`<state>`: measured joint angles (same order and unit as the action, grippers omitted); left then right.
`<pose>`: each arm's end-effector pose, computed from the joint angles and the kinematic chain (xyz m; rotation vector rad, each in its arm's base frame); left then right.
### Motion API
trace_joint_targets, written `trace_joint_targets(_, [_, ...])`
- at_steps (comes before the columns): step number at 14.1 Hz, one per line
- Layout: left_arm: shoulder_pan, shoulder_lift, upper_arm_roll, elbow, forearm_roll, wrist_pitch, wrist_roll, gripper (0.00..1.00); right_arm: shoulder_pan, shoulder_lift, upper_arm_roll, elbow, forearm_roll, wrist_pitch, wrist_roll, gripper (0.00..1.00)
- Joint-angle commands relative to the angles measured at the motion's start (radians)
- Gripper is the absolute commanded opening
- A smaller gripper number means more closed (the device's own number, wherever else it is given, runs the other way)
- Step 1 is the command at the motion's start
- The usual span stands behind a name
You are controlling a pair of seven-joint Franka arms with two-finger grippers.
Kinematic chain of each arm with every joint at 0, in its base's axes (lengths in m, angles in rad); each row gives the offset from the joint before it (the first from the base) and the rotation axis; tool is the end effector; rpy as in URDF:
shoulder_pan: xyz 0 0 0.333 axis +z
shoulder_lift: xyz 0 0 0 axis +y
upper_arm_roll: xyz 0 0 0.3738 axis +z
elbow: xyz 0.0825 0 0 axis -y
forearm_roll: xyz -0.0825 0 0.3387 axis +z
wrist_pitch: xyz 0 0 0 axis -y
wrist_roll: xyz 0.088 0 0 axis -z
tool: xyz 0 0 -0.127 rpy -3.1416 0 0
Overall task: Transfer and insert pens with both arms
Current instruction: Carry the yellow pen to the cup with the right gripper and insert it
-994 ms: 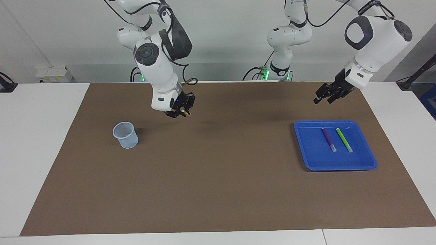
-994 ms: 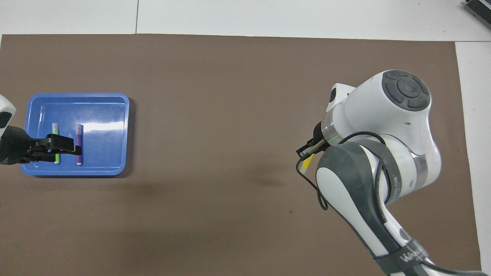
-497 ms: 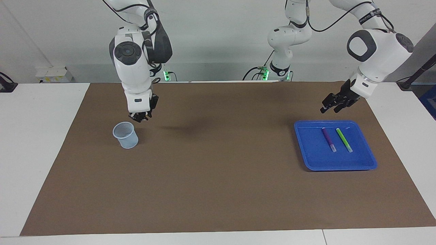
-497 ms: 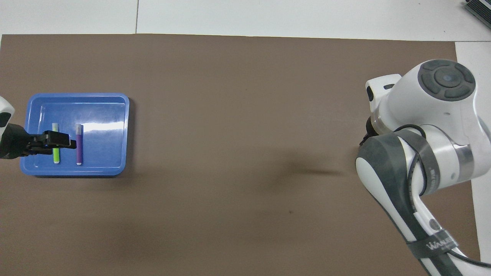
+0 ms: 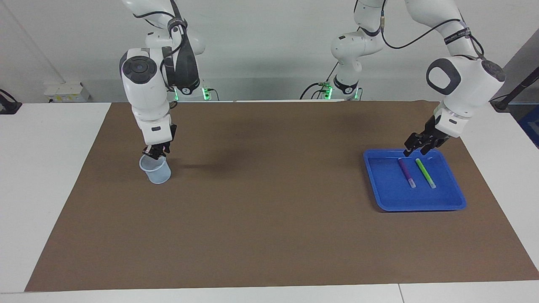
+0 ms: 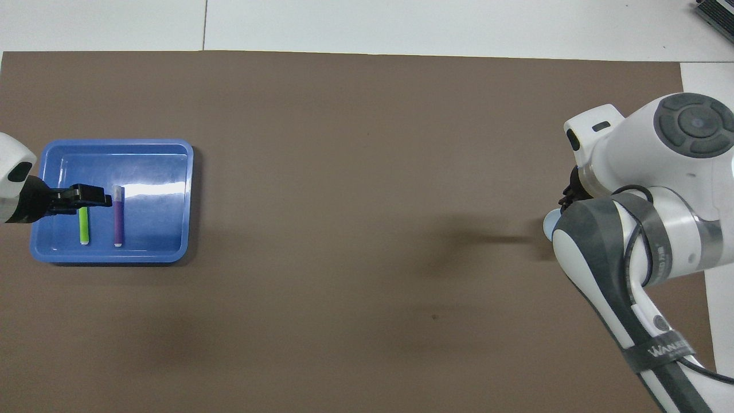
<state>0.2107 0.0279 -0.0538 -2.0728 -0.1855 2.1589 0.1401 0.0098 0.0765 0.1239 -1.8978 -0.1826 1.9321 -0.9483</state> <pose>0.5178 0.0715 0.4836 2.9858 0.1726 0.1212 0.5353 0.0540 0.5132 2.5236 1.6355 -0.1525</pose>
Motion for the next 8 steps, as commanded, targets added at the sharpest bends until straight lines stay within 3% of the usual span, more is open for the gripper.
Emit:
trace_joint_targets(1, [0.015,0.03,-0.006,-0.009,0.035,0.07,0.016,0.78,-0.068,-0.058,0.016,-0.13,-0.017,0.114,-0.082,0.0])
trace_joint_targets(7, [0.016,0.122,-0.006,-0.007,0.044,0.202,0.016,0.77,-0.102,-0.072,0.016,-0.182,-0.015,0.148,-0.069,0.0])
trace_joint_targets(8, [0.021,0.136,-0.006,-0.007,0.044,0.219,0.016,0.77,-0.106,-0.072,0.016,-0.185,-0.014,0.148,-0.063,0.25])
